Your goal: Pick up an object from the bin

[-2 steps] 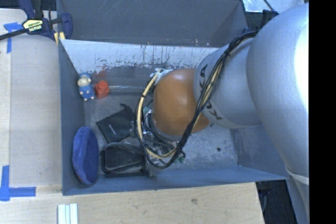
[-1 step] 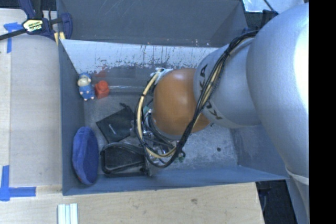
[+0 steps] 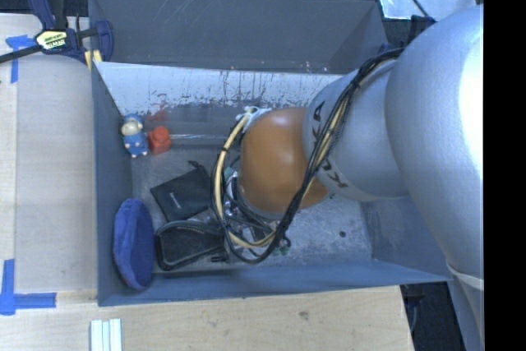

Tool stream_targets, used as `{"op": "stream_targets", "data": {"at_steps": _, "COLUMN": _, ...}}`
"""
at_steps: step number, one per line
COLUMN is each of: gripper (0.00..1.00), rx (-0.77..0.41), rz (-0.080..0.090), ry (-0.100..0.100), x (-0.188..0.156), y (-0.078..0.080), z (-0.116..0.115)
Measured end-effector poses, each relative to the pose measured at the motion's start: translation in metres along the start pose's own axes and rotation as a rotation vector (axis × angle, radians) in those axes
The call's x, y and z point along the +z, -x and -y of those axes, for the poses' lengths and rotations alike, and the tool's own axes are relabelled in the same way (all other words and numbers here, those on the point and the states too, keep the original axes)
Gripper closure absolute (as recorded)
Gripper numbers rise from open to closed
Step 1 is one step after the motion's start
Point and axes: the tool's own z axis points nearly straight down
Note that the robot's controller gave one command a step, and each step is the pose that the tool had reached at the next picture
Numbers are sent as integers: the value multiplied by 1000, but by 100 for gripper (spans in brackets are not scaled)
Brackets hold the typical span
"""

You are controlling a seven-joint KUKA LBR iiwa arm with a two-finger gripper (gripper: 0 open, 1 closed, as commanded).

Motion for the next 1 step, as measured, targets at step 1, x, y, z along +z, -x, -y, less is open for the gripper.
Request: {"op": "stream_targets", "data": {"at_steps": 1, "gripper": 100, "rx": 0, "rz": -2, "ry": -1, "x": -45, "y": 0, "z": 1}}
